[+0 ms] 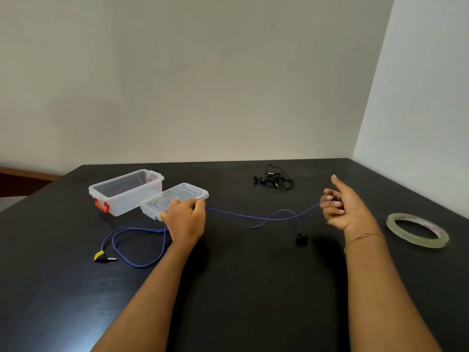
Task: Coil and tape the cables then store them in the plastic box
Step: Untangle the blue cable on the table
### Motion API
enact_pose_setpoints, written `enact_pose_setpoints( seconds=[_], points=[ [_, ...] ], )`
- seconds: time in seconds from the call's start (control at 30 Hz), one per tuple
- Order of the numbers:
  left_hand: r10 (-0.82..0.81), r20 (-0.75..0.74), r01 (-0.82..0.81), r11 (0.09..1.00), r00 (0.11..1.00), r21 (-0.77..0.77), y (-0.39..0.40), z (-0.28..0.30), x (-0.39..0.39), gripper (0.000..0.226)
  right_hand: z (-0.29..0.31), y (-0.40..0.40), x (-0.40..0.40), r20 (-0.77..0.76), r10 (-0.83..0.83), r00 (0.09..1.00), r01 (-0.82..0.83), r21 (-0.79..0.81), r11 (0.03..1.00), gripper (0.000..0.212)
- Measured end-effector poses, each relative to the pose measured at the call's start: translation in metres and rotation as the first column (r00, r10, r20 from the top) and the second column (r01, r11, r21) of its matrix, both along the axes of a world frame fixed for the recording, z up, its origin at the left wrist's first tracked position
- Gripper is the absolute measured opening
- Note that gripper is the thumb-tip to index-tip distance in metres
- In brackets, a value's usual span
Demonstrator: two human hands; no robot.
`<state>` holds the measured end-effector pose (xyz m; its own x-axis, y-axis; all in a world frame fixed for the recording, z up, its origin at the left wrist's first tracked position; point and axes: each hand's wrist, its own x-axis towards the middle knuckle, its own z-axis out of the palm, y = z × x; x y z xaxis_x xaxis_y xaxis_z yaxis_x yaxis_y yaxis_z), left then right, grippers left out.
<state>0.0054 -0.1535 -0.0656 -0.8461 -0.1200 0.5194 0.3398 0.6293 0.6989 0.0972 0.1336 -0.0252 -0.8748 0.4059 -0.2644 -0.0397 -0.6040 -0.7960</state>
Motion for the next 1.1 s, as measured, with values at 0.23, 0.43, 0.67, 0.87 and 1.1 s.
enact_pose_setpoints(
  seconds=[0.23,0.43,0.67,0.87,1.1],
  points=[
    [0.008,-0.007,-0.008,1.000,1.000,-0.018,0.002,-0.002,0.001,0.040,-0.017,-0.014,-0.018,0.342,-0.155,0.927,-0.226,0.838,0.496,0.027],
    [0.012,0.010,-0.012,1.000,1.000,-0.006,0.002,-0.001,-0.001,0.037,0.006,-0.029,-0.009,0.432,-0.150,0.889,-0.417,0.900,0.124,0.031],
    [0.033,0.005,-0.033,0.999,0.999,-0.024,0.002,-0.001,0.001,0.033,0.018,-0.043,-0.003,0.575,0.051,0.817,-0.577,0.815,0.058,0.018],
    [0.027,0.021,-0.026,1.000,0.999,-0.012,0.002,-0.001,0.001,0.031,0.018,-0.036,-0.006,0.216,0.202,0.955,-0.295,0.672,0.680,0.025],
    [0.012,0.021,-0.011,1.000,1.000,-0.004,0.002,-0.001,0.002,0.034,0.004,-0.043,-0.015,0.573,0.019,0.819,-0.572,0.814,0.095,0.026]
  ],
)
